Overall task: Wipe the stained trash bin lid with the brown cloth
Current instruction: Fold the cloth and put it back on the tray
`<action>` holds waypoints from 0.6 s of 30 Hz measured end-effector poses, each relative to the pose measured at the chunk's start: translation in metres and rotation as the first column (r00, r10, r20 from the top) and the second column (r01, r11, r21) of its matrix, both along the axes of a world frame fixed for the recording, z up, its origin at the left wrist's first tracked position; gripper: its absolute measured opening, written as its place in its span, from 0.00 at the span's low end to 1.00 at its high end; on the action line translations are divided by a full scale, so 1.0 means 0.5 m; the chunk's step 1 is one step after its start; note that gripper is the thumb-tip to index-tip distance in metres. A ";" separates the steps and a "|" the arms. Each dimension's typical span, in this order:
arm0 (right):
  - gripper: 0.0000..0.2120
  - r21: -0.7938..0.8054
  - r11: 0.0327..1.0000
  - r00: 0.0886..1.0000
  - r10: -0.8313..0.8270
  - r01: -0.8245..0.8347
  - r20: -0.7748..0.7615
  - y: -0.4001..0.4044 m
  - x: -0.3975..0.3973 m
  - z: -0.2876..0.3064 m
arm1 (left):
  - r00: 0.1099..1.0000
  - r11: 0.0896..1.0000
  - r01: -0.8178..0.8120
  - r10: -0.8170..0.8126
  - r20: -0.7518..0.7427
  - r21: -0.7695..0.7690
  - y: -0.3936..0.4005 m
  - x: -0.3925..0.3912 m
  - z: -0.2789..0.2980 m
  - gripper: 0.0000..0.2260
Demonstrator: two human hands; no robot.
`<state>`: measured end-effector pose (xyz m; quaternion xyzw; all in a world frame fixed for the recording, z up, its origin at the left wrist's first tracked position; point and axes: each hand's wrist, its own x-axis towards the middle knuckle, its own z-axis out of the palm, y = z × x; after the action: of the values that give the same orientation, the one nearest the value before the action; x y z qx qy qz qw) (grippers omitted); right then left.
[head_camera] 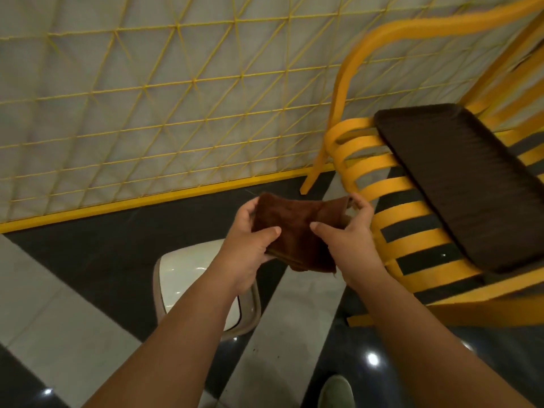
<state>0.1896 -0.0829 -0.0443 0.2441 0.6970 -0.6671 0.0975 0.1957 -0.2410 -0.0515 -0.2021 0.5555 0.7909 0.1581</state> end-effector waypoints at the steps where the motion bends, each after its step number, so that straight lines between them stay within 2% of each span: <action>1: 0.39 0.037 0.998 0.999 -0.049 0.050 -0.021 0.016 -0.006 0.011 | 1.000 1.000 0.017 -0.017 0.003 -0.007 0.018 -0.015 0.010 0.27; 4: 0.30 0.139 0.971 0.978 -0.178 0.192 -0.106 0.073 -0.024 0.048 | 0.999 0.999 0.043 -0.043 -0.005 -0.012 0.083 -0.063 0.047 0.28; 7: 0.22 0.192 0.937 0.955 -0.274 0.291 -0.111 0.136 -0.052 0.090 | 0.998 0.997 0.056 -0.057 -0.019 -0.052 0.158 -0.114 0.078 0.26; 11: 0.08 0.268 0.925 0.962 -0.268 0.271 -0.047 0.234 -0.121 0.122 | 0.986 0.981 0.149 -0.157 -0.049 -0.126 0.264 -0.181 0.108 0.16; 14: 0.14 0.238 0.942 0.968 -0.249 0.238 0.021 0.326 -0.172 0.139 | 0.964 0.957 0.252 -0.261 -0.053 -0.143 0.350 -0.223 0.120 0.15; 18: 0.20 0.400 0.896 0.978 -0.209 0.193 -0.004 0.450 -0.223 0.133 | 0.866 0.835 0.466 -0.498 -0.043 -0.291 0.458 -0.247 0.113 0.21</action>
<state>0.0782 0.1422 0.0222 0.3424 0.7871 -0.5130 -0.0099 0.0724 -0.0121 0.0048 -0.0287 0.6996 0.6522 0.2903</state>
